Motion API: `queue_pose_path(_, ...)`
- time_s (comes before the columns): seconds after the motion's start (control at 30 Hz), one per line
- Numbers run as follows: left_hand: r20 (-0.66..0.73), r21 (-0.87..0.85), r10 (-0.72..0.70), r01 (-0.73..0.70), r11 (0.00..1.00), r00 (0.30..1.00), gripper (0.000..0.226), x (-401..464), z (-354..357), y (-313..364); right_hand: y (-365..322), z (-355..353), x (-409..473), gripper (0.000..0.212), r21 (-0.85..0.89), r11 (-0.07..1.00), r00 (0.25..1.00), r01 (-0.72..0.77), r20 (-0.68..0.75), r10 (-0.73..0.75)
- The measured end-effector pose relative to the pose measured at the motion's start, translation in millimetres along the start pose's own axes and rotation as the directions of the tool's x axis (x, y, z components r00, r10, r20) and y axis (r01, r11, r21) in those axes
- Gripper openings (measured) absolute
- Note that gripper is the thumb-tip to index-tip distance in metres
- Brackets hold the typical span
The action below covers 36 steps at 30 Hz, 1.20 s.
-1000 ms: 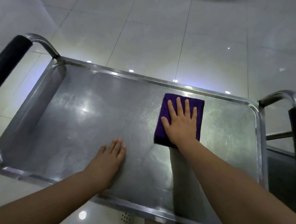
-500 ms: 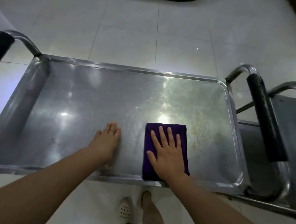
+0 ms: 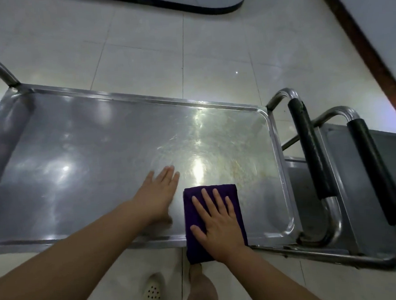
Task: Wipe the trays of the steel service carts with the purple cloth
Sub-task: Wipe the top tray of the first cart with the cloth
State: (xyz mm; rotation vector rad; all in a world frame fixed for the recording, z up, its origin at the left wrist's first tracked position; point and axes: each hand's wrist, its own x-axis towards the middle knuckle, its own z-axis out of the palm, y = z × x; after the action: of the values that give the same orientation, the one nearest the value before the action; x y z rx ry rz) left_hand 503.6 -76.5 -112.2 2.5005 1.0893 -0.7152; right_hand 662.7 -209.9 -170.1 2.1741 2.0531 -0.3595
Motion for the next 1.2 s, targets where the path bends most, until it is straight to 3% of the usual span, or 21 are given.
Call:
queue_pose_path(0.33, 0.064, 0.008, -0.037, 0.036, 0.999, 0.997, 0.108, 27, 4, 14, 55, -18, 109, 0.069, 0.018, 0.998, 0.998, 0.053, -0.042, -0.052)
queue_pose_path(0.77, 0.183, -0.049, -0.043, 0.052, 0.997, 0.982, 0.120, 38, 7, 6, 88, -75, 273, 0.068, -0.022, 0.996, 0.996, 0.086, 0.016, -0.086)
queue_pose_path(0.97, 0.187, -0.012, -0.046, 0.049, 0.999, 0.981, 0.119, 36, 5, 8, 105, -76, 276, 0.068, -0.059, 0.990, 0.992, 0.125, -0.012, -0.126)
queue_pose_path(1.2, 0.143, -0.022, -0.057, 0.061, 0.998, 0.988, 0.118, 33, 9, 8, 107, -64, 230, 0.070, -0.051, 0.998, 0.997, 0.023, -0.070, -0.027)
